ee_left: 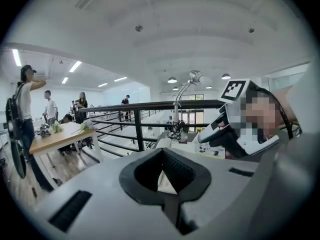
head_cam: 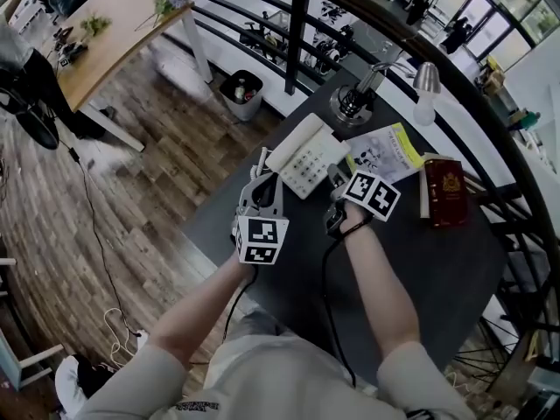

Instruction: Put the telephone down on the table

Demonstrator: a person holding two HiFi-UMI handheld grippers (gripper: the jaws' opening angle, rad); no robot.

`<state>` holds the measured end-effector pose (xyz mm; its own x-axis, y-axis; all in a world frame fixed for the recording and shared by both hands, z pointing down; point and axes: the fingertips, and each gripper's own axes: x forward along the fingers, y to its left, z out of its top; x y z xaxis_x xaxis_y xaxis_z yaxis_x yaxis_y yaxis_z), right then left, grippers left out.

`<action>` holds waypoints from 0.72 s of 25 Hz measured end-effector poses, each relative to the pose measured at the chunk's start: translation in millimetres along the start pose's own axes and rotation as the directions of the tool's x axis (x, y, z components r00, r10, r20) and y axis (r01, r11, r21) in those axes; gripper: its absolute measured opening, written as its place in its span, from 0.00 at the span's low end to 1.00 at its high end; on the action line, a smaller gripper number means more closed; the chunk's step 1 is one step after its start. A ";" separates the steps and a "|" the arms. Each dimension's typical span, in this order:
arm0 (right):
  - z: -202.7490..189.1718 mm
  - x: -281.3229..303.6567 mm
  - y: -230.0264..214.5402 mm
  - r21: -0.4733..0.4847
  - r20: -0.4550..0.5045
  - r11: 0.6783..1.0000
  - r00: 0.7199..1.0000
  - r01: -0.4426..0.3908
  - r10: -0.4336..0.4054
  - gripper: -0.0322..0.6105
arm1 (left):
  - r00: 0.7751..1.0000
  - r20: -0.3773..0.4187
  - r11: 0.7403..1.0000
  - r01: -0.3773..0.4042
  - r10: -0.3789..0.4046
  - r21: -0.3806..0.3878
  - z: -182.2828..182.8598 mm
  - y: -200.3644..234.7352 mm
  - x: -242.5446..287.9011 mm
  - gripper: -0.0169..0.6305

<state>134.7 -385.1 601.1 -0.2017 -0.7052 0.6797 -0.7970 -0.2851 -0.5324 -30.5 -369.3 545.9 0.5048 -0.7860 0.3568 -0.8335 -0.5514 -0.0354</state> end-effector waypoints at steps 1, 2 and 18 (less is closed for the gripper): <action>7.1 -15.7 7.7 -0.061 0.043 0.998 0.999 -0.007 0.010 0.40 | 1.000 0.020 1.000 -0.001 0.001 0.001 8.7 -2.2 -7.7 0.03; 13.8 -32.1 15.8 -0.121 0.087 0.993 0.996 -0.013 0.024 0.37 | 0.999 0.041 1.000 -0.003 0.003 0.002 18.7 -4.4 -16.3 0.03; 31.9 -324.3 159.1 -0.744 0.523 0.652 0.734 0.146 0.433 0.16 | 0.927 0.371 0.999 0.028 -0.042 0.043 182.9 -55.4 -182.7 0.03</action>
<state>91.5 -222.5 279.9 -0.1954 -0.9807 0.0043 -0.9726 0.1944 0.1274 -35.5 -246.3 312.0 0.5870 -0.8095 -0.0144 -0.8084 -0.5850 -0.0654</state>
